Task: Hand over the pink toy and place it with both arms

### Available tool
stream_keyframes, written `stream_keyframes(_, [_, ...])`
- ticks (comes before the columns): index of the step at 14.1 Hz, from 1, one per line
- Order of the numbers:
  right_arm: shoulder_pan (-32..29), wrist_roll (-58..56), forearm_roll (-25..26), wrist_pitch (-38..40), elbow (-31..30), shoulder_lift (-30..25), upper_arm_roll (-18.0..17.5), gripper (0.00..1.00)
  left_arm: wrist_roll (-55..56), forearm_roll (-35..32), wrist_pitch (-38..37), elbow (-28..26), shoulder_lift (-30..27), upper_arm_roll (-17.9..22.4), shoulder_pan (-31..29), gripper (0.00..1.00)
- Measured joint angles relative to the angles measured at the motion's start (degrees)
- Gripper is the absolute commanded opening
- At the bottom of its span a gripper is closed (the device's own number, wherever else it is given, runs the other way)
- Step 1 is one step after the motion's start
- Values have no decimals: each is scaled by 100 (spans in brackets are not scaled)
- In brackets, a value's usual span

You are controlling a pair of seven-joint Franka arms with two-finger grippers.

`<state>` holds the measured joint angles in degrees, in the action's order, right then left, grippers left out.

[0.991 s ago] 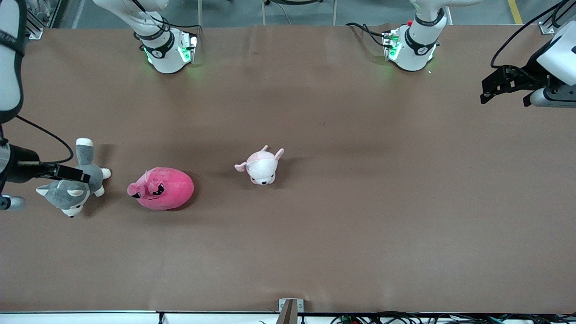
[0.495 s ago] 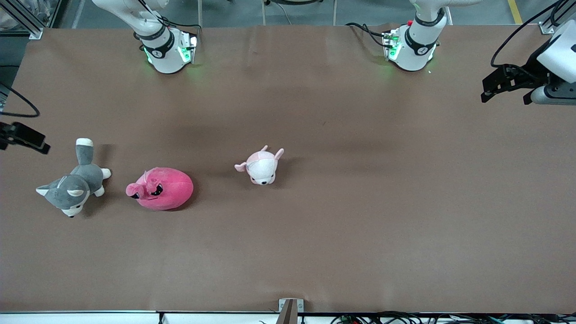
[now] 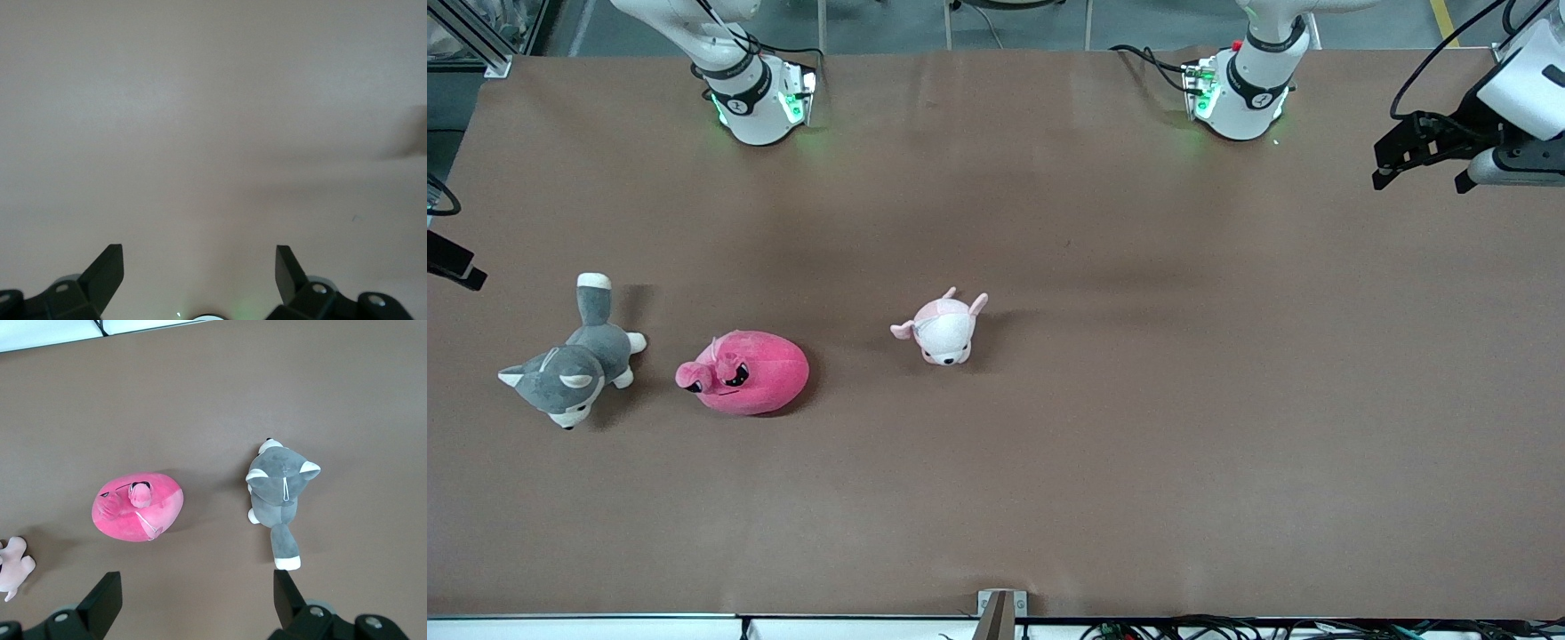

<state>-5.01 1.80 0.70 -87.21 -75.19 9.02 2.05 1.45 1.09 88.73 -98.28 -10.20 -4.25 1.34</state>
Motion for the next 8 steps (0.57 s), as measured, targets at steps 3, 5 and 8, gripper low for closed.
stream_keyframes(3, [-162, -151, 0, -212, -171, -120, -127, 100, 0, 0, 0, -3, -3, 2, -1, 100])
stream_keyframes(5, [-263, -224, 0, -226, -246, -233, -245, 100, 0, 0, 0, -3, -3, 4, -2, 100])
stream_keyframes(8, [-272, -229, 0, -230, -490, -444, -310, 100, 0, 0, 9, 1, -3, 4, -2, 100])
